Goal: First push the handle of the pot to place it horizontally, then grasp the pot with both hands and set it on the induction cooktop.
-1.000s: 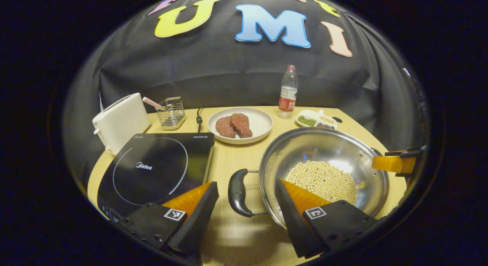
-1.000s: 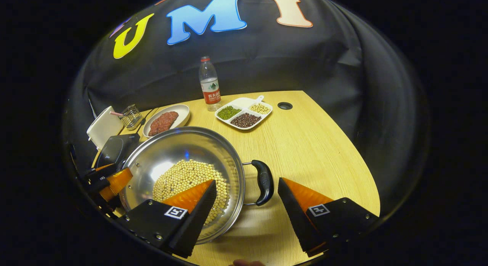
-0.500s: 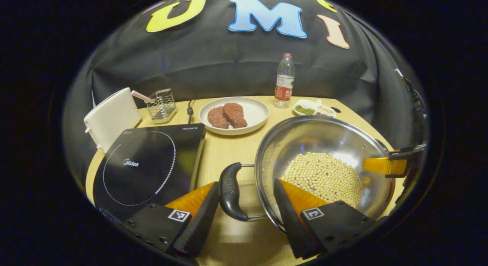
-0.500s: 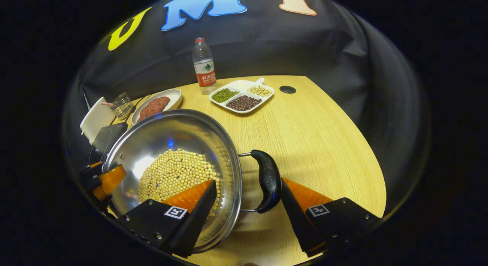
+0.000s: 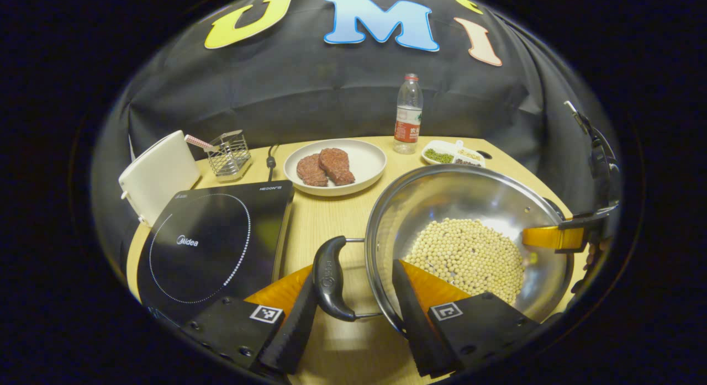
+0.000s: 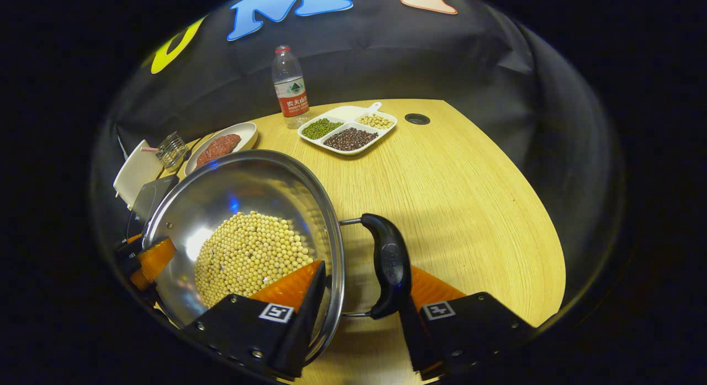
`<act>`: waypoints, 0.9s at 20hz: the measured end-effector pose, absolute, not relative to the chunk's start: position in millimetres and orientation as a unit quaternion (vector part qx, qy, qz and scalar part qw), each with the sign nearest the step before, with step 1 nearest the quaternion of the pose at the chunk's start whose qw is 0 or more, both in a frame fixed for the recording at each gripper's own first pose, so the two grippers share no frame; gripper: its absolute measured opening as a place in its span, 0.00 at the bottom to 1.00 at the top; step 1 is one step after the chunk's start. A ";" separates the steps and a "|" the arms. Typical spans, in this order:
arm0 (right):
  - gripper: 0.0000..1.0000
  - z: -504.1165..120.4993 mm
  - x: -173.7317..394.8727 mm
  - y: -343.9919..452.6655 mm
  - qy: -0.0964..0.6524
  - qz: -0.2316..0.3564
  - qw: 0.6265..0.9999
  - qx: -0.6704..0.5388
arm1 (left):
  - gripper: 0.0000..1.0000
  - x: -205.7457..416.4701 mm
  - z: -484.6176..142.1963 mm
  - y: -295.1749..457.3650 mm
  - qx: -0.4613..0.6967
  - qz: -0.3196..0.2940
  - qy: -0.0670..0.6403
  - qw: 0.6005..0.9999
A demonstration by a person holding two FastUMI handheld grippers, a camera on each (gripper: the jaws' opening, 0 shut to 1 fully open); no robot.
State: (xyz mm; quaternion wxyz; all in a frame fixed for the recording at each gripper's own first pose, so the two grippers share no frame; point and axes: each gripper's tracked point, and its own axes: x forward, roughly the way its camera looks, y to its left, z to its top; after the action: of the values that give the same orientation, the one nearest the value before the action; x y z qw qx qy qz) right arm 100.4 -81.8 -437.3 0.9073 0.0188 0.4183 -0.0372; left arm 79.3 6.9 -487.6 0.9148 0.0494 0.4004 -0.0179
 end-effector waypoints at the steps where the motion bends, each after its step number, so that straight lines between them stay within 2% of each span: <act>1: 0.65 -433.9 99.7 -81.9 0.417 -0.036 0.908 0.019 | 0.77 80.0 -488.2 7.2 0.049 -0.017 0.403 0.914; 3: 0.66 -434.0 98.3 -82.2 0.415 -0.034 0.909 0.015 | 0.78 81.4 -489.3 8.7 0.048 -0.014 0.405 0.913; 4: 0.66 -433.9 101.2 -81.3 0.412 -0.038 0.910 0.024 | 0.77 79.1 -488.9 9.4 0.044 -0.013 0.408 0.912; 5: 0.60 -436.3 99.3 -81.4 0.417 -0.039 0.907 0.027 | 0.74 81.6 -487.1 9.3 0.042 -0.012 0.406 0.913; 6: 0.60 -436.0 98.2 -80.5 0.416 -0.039 0.908 0.029 | 0.70 82.6 -488.8 9.5 0.041 -0.012 0.407 0.912; 8: 0.60 -436.0 97.7 -81.1 0.416 -0.038 0.908 0.022 | 0.71 82.1 -489.0 9.7 0.038 -0.012 0.409 0.912; 9: 0.60 -435.5 97.5 -81.3 0.416 -0.038 0.908 0.024 | 0.67 82.0 -488.7 10.0 0.040 -0.013 0.409 0.912; 10: 0.60 -436.4 97.1 -80.5 0.416 -0.038 0.908 0.026 | 0.74 81.3 -487.8 10.2 0.040 -0.012 0.409 0.912; 12: 0.60 -435.2 95.0 -80.5 0.415 -0.039 0.909 0.023 | 0.67 80.6 -488.3 9.9 0.039 -0.014 0.410 0.911; 13: 0.60 -434.6 93.6 -80.1 0.416 -0.039 0.908 0.023 | 0.74 80.9 -487.3 9.8 0.037 -0.015 0.410 0.911; 14: 0.60 -434.6 92.1 -79.7 0.416 -0.039 0.908 0.024 | 0.70 80.5 -486.8 9.9 0.033 -0.014 0.410 0.911; 18: 0.60 -427.5 87.1 -77.7 0.415 -0.043 0.909 0.022 | 0.70 76.4 -478.9 11.1 0.034 -0.016 0.406 0.913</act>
State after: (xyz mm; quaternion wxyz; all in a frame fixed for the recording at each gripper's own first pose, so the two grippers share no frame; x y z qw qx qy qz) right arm 87.1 -77.7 -427.5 0.9087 0.0217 0.4147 -0.0427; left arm 76.4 11.1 -478.9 0.9129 0.0341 0.4065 -0.0161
